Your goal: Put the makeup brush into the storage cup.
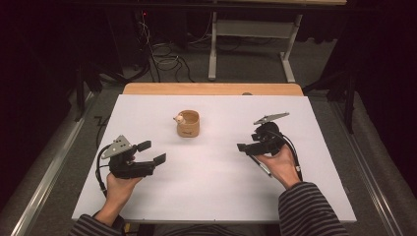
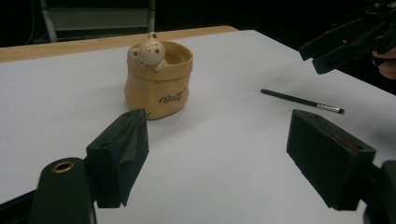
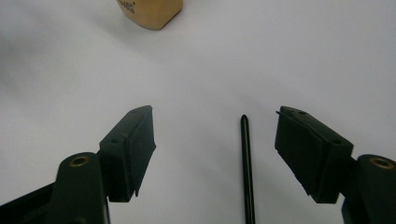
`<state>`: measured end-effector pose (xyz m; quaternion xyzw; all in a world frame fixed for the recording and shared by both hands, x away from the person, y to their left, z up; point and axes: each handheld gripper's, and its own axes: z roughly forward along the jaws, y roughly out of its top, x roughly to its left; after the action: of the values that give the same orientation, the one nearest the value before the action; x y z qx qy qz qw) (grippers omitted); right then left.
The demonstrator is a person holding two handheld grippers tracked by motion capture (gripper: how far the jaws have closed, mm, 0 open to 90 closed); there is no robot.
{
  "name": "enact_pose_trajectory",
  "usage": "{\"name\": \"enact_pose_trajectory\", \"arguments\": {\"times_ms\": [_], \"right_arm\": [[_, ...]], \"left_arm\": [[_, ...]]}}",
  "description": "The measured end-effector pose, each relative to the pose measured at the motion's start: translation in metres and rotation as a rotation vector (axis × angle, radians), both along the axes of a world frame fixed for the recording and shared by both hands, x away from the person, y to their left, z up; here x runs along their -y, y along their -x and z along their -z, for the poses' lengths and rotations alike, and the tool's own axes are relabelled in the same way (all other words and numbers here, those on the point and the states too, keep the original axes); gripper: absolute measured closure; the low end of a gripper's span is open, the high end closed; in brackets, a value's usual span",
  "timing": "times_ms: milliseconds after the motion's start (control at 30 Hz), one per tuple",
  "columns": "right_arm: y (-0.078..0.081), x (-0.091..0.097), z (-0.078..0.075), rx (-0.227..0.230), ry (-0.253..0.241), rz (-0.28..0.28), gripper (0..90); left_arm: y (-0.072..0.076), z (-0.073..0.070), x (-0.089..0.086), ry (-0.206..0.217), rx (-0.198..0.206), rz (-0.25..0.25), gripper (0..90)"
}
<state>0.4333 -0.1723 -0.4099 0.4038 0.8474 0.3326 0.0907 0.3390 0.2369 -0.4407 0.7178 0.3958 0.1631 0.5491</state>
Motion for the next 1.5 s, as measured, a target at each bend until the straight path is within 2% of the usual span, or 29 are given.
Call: {"name": "enact_pose_trajectory", "arguments": {"times_ms": [133,200,267,533,800,1233,1500], "right_arm": [[-0.002,-0.002,0.0,-0.035,0.03,-0.013,31.8],[-0.003,-0.004,-0.001,-0.051,0.068,-0.011,35.2],[-0.004,-0.004,-0.002,-0.056,0.076,-0.016,36.9],[-0.008,-0.01,-0.005,-0.093,0.158,-0.042,46.7],[-0.013,-0.012,-0.005,-0.151,0.236,-0.056,52.5],[-0.018,-0.012,0.0,-0.241,0.288,-0.049,60.1],[-0.021,-0.011,0.005,-0.281,0.345,-0.061,63.3]], "left_arm": [[0.0,0.0,0.0,0.0,0.0,0.0,21.7],[0.0,0.0,0.0,0.0,-0.001,-0.001,21.7],[0.0,0.0,0.0,0.0,-0.001,-0.001,21.7],[0.0,0.0,0.0,-0.002,-0.002,0.003,21.9],[0.0,0.0,0.0,-0.002,-0.004,0.005,21.9],[0.0,0.0,0.0,-0.002,-0.003,0.003,21.9],[0.0,0.0,0.0,-0.002,-0.003,0.004,22.0]]}}
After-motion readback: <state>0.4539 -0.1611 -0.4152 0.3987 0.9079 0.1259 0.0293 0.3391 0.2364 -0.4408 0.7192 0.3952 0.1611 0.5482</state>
